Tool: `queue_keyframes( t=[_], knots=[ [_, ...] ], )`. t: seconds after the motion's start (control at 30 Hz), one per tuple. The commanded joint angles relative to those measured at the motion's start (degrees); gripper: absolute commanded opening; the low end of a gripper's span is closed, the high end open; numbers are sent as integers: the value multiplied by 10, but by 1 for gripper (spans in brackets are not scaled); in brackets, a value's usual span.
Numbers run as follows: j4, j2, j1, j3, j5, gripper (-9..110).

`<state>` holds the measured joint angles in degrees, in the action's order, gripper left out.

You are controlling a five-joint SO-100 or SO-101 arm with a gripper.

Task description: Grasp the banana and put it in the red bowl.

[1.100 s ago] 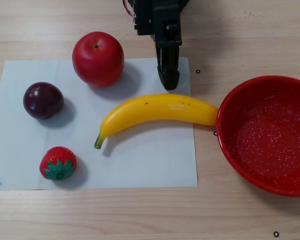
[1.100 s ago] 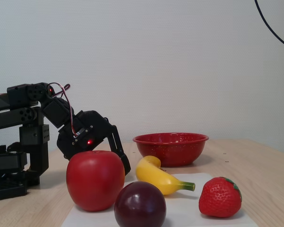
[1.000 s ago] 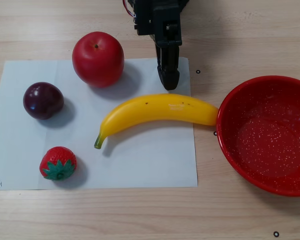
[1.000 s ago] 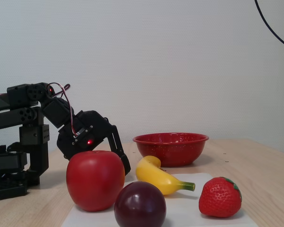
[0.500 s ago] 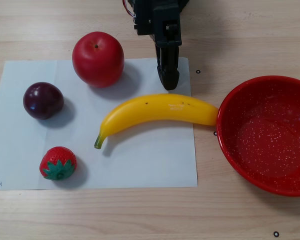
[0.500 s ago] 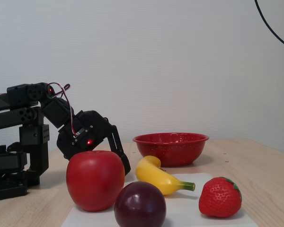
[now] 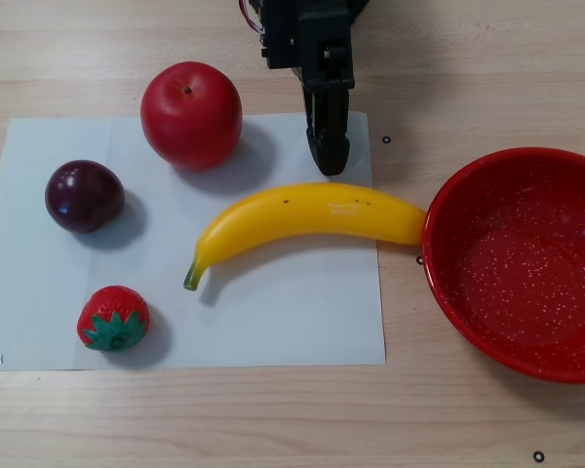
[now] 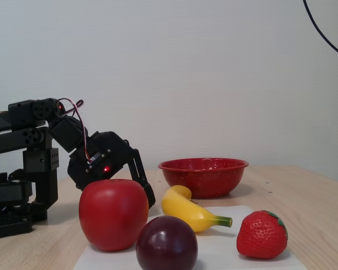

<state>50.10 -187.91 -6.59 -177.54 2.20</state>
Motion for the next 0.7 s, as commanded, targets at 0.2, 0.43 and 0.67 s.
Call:
queue_keyframes(
  t=[0.2, 0.43, 0.67],
  knots=[
    [11, 3, 5, -3, -11, 0],
    [47, 30, 6, 47, -8, 0],
    [120, 85, 11, 152, -7, 0]
  ],
)
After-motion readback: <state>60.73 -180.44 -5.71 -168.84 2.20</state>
